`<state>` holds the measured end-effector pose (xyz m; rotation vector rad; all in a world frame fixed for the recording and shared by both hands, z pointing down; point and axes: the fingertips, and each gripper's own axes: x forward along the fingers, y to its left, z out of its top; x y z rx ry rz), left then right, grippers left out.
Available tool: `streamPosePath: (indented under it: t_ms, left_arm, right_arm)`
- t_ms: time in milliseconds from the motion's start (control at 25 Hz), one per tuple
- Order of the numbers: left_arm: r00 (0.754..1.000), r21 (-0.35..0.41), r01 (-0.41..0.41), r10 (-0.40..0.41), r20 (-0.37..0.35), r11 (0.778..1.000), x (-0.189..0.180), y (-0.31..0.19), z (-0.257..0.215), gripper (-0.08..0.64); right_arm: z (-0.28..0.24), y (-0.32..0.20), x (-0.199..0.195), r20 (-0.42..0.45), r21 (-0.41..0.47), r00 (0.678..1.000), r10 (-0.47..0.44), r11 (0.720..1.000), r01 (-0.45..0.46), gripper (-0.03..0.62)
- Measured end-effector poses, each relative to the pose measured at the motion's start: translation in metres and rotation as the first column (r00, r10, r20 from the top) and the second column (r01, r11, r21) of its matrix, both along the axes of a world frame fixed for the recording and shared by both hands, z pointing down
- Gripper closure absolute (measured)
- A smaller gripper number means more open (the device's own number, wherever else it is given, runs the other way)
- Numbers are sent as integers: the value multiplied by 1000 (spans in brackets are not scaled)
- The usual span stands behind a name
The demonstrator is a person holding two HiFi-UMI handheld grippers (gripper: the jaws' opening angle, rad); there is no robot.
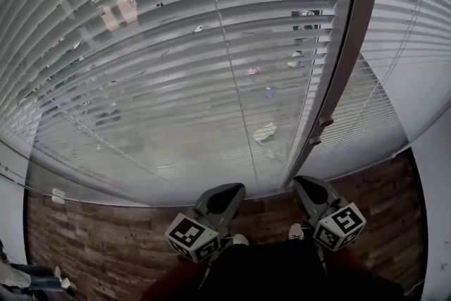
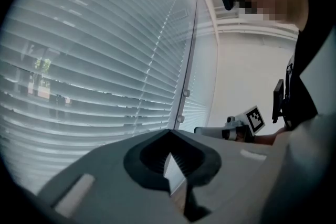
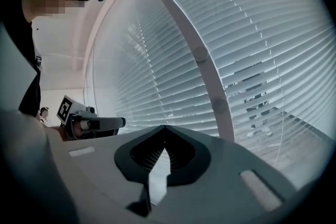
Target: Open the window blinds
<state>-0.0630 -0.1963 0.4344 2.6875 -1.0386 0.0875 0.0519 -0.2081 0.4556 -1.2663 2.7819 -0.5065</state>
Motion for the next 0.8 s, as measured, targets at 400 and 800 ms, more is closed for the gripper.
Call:
streamPosePath:
  t_ms: [400,800]
  left_arm:
    - [997,15,0,1,-78,1000,-18,17,-5,560]
    - [999,40,5,-3,-49,999,-7,33,4,560]
  right_arm:
    - [-102,-18,34,-96,242,977,191,956,-163,535]
    - [-122,-62,58,-266,339,888,375,899,-278,413]
